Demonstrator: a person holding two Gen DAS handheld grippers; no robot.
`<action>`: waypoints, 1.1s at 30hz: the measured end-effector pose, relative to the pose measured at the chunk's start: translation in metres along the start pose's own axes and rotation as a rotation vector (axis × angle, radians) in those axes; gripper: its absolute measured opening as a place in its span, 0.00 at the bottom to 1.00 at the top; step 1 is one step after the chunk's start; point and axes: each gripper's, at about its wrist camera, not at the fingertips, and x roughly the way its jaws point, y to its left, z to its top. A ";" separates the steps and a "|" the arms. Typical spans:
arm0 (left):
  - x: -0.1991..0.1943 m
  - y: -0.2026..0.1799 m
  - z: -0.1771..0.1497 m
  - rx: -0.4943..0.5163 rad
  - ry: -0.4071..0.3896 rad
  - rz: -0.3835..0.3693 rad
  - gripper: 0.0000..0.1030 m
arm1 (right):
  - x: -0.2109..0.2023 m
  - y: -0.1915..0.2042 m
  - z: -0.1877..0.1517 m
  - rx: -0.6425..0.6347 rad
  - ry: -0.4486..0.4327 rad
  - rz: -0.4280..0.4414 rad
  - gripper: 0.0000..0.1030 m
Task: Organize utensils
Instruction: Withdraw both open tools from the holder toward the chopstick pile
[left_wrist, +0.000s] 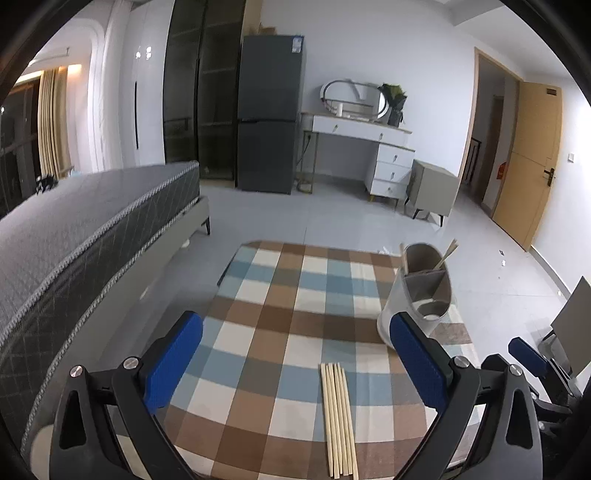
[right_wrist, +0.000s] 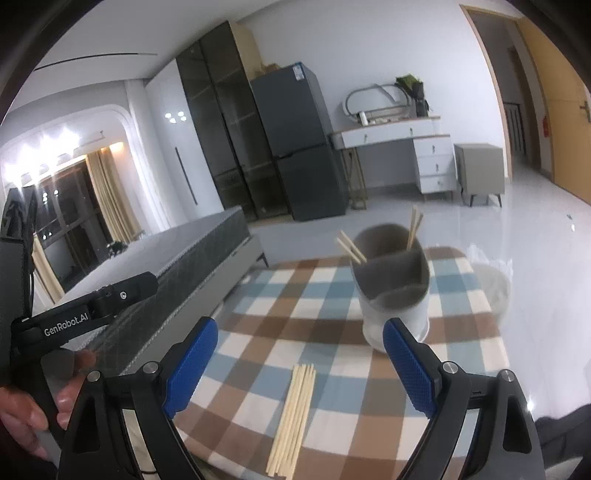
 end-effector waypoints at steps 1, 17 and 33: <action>0.004 0.002 -0.004 -0.006 0.010 0.005 0.96 | 0.003 -0.002 -0.003 0.000 0.011 -0.001 0.89; 0.077 0.032 -0.054 -0.041 0.251 0.021 0.96 | 0.084 -0.015 -0.053 0.025 0.295 -0.050 0.80; 0.125 0.077 -0.073 -0.170 0.525 0.102 0.96 | 0.211 -0.008 -0.070 -0.108 0.710 -0.073 0.32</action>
